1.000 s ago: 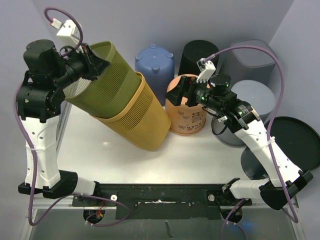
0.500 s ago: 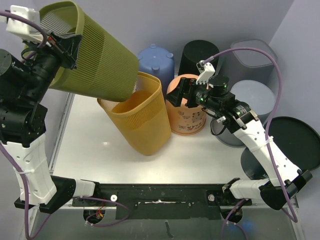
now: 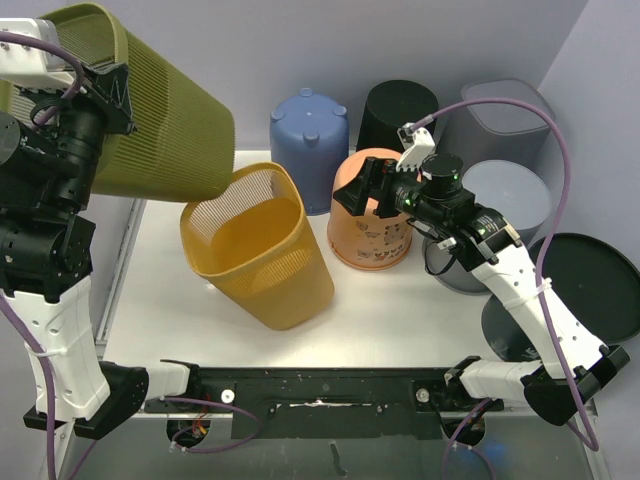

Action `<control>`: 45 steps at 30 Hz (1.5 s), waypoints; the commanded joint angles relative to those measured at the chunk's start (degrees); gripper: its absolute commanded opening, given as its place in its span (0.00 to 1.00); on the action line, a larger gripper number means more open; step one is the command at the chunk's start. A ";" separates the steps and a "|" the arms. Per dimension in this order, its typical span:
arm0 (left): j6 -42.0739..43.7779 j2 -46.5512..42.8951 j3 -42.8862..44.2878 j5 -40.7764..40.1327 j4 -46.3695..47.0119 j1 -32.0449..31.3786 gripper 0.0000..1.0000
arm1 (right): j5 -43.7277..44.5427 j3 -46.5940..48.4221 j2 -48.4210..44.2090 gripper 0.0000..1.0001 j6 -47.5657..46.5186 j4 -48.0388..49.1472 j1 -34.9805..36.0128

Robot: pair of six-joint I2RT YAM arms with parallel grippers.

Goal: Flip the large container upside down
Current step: Pick up the container from the container, then place the container at the center of the board.

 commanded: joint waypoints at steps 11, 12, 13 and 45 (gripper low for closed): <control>0.95 2.61 1.08 -0.43 20.59 0.13 0.00 | 2.57 -2.05 -3.94 0.98 1.11 2.62 0.42; 1.23 2.46 -0.90 -1.13 21.02 0.13 0.00 | 2.71 -2.17 -4.11 0.98 1.15 2.44 0.45; 1.55 2.43 -2.63 -2.17 21.23 0.13 0.00 | 2.76 -2.14 -4.23 0.98 1.08 2.12 0.45; -1.37 14.34 -28.76 0.63 19.97 6.08 0.00 | 12.55 15.90 14.17 0.98 -18.83 -9.43 29.82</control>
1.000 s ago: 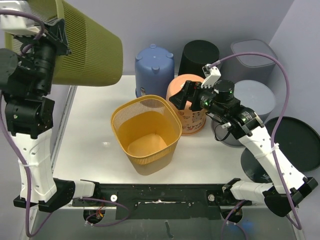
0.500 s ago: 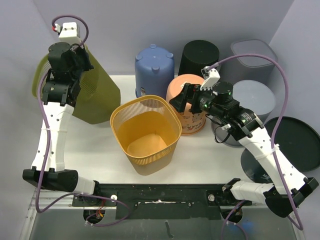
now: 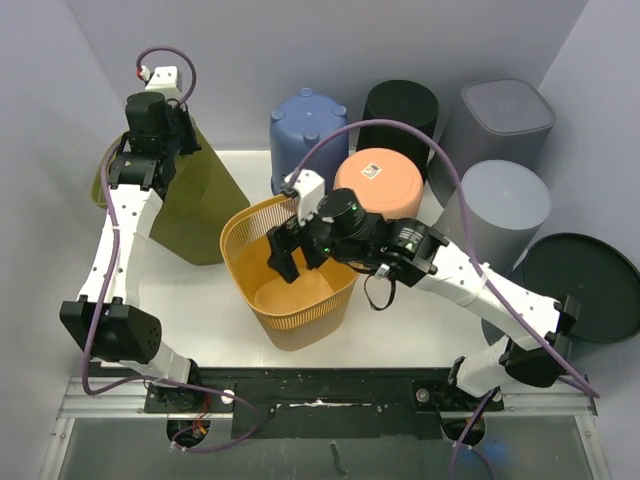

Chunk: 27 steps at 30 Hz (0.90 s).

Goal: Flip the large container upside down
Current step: Place the container at the center of the board.

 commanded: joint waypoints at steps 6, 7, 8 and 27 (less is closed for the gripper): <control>-3.46 4.98 4.86 7.62 3.99 2.79 0.15 | -1.95 8.90 7.81 0.98 -4.36 3.09 8.79; -4.27 6.09 5.79 8.31 2.45 3.24 0.34 | -2.19 9.26 8.54 0.98 -4.16 3.54 9.46; -5.00 6.82 6.80 8.48 0.77 3.50 0.49 | -2.30 9.40 9.25 0.98 -4.04 4.04 10.08; -13.24 -8.98 3.68 13.99 -0.28 5.48 0.72 | 0.38 15.99 14.06 0.96 -0.89 1.16 12.76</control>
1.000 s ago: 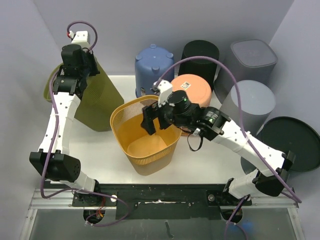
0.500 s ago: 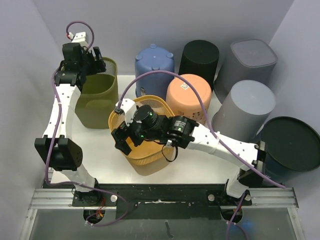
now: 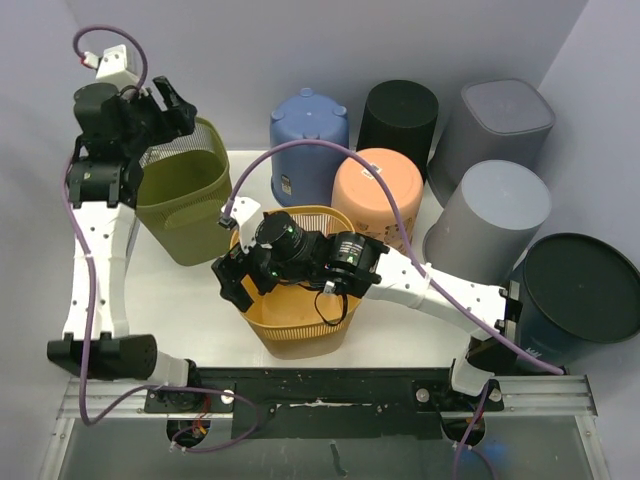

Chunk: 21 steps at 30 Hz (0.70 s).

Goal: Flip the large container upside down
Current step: Place the container at the center of the board, then turn the container upside down at the center of the board.

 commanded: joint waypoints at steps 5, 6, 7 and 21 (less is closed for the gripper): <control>-2.52 -8.07 -9.22 0.95 3.71 0.62 0.72 | 0.75 6.53 2.52 1.00 -0.52 -2.93 0.62; -2.52 -8.52 -10.13 0.92 3.24 0.62 0.72 | 0.86 7.90 3.71 0.98 -0.40 -4.47 0.54; -2.63 -9.14 -11.14 0.75 2.81 0.68 0.72 | 1.12 8.99 5.87 0.96 -0.23 -7.01 0.56; -8.19 -18.79 -24.64 -4.47 2.27 1.68 0.72 | 3.58 15.86 9.30 0.06 0.37 -10.66 0.40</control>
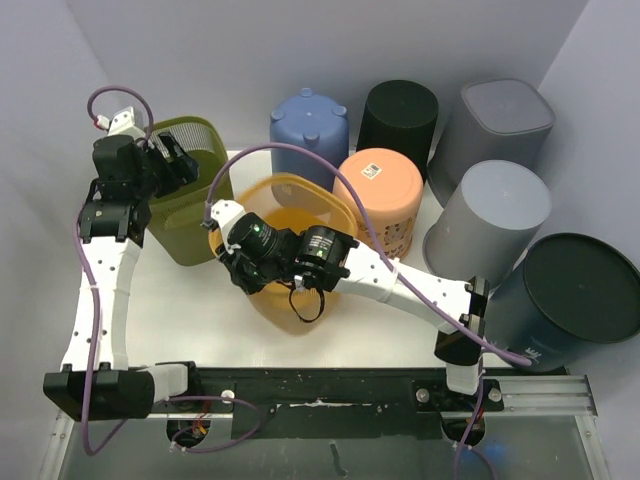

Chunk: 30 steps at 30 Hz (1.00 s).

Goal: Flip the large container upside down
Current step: Turn the container upside down at the center of the board.

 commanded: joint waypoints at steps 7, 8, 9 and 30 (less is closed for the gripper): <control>-3.67 -10.31 -1.69 -2.43 0.47 0.25 0.72 | -0.14 7.57 -1.84 0.00 -2.80 0.42 -1.01; -3.47 -10.26 -0.97 -3.00 0.09 0.30 0.72 | -0.79 8.20 -1.98 0.00 -3.08 0.96 -1.20; -3.07 -10.07 0.04 -3.34 -0.15 0.29 0.72 | -1.31 8.75 -2.20 0.00 -3.13 1.55 -1.38; -0.68 -4.01 20.20 -2.86 -3.01 0.33 0.72 | -24.74 -43.11 -29.55 0.00 26.54 57.68 -23.00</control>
